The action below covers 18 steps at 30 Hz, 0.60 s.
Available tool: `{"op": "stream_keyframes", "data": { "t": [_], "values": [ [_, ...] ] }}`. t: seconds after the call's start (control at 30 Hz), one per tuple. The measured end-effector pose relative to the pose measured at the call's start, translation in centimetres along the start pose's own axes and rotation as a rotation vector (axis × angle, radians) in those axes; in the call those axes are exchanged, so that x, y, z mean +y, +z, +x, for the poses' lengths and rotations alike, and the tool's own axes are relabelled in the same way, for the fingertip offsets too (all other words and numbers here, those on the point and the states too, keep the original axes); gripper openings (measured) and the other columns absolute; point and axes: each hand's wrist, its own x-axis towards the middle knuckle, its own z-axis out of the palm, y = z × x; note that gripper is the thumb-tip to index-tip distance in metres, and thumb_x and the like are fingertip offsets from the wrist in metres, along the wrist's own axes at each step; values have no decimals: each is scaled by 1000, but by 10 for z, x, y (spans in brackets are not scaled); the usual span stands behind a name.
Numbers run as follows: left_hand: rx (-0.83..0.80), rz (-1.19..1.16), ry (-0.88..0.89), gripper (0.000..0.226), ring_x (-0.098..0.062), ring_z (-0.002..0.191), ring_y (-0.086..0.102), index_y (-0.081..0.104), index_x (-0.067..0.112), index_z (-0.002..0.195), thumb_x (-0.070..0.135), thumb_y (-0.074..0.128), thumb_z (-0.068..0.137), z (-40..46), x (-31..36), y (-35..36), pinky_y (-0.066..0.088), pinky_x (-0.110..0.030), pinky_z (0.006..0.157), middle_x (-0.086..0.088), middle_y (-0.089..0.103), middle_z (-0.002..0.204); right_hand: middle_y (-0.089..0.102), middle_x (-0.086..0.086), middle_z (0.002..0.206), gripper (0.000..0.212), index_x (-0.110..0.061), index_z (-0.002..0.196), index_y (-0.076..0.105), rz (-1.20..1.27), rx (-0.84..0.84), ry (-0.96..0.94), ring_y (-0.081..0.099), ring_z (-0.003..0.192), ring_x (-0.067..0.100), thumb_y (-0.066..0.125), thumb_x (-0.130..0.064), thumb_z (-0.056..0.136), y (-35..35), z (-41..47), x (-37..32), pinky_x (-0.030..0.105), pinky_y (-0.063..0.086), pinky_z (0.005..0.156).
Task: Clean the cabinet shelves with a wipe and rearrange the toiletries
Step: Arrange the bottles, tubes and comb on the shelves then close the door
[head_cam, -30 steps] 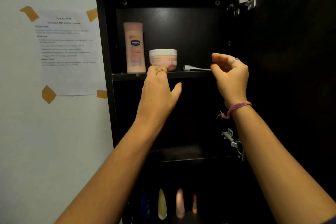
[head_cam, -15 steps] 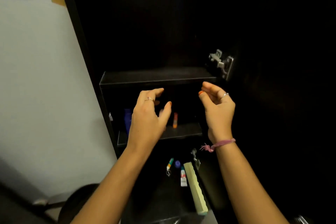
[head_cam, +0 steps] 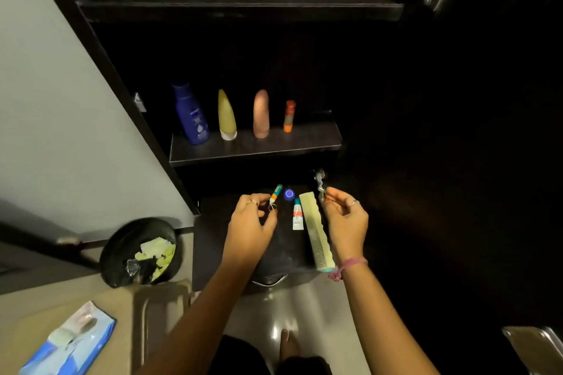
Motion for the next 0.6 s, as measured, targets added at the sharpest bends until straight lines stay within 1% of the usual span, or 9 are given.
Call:
{"op": "stream_keyframes", "data": {
  "t": [0.07, 0.13, 0.2, 0.23, 0.3, 0.33, 0.43, 0.5, 0.6],
  "values": [
    [-32, 2, -54, 29, -5, 79, 56, 59, 14, 114, 20, 62, 86, 1, -13, 18, 46, -20, 77, 0, 55, 111, 71, 5, 100, 24, -15, 99, 69, -59, -4, 56, 67, 91, 12, 61, 1, 84, 4, 1, 23, 29, 53, 91],
    [-61, 7, -89, 27, -10, 78, 59, 61, 10, 111, 17, 62, 86, 2, -25, 34, 47, -22, 78, -5, 57, 109, 71, 4, 99, 23, -12, 100, 69, -116, -16, 91, 67, 90, 12, 61, 1, 84, 8, 3, 42, 32, 53, 93],
    [-89, 18, -109, 24, -16, 82, 61, 62, 8, 108, 15, 63, 85, 4, -38, 51, 48, -23, 79, -10, 58, 107, 70, 3, 99, 22, -11, 100, 69, -187, -23, 122, 66, 93, 14, 59, 0, 84, 13, 7, 59, 35, 52, 95],
    [-111, 42, -110, 23, -17, 84, 61, 62, 8, 107, 16, 62, 86, 5, -46, 59, 47, -21, 77, -11, 58, 107, 69, 3, 99, 22, -12, 99, 70, -220, -25, 138, 66, 94, 16, 58, 0, 84, 15, 9, 67, 35, 52, 95],
    [-166, 85, -126, 19, -13, 86, 57, 61, 11, 106, 18, 60, 88, 8, -59, 72, 41, -12, 72, -9, 58, 106, 67, 4, 104, 22, -16, 96, 69, -296, -22, 169, 63, 100, 19, 56, -2, 85, 17, 14, 81, 34, 50, 98],
    [-183, 80, -143, 19, -11, 86, 57, 61, 13, 106, 19, 60, 88, 9, -64, 76, 41, -11, 71, -8, 58, 107, 65, 5, 108, 23, -17, 97, 69, -344, -22, 174, 62, 103, 21, 55, -3, 86, 16, 15, 86, 32, 49, 99],
    [-188, 73, -167, 23, -10, 86, 58, 61, 12, 109, 18, 61, 87, 11, -75, 91, 46, -16, 74, -9, 60, 109, 56, 6, 121, 25, -14, 109, 66, -514, -64, 171, 56, 111, 21, 56, -5, 88, 14, 19, 101, 29, 46, 99],
    [-193, 85, -178, 23, -8, 83, 55, 62, 10, 109, 17, 61, 87, 11, -80, 101, 42, -15, 73, -10, 60, 109, 53, 6, 126, 28, -14, 114, 64, -602, -96, 172, 53, 116, 22, 58, -6, 88, 13, 20, 109, 31, 44, 102],
    [-192, 85, -217, 24, -5, 81, 54, 62, 9, 110, 16, 61, 87, 12, -85, 112, 39, -12, 72, -9, 61, 108, 51, 7, 131, 33, -15, 119, 62, -704, -174, 118, 50, 121, 23, 59, -5, 88, 13, 19, 120, 29, 41, 105]
  ]
}}
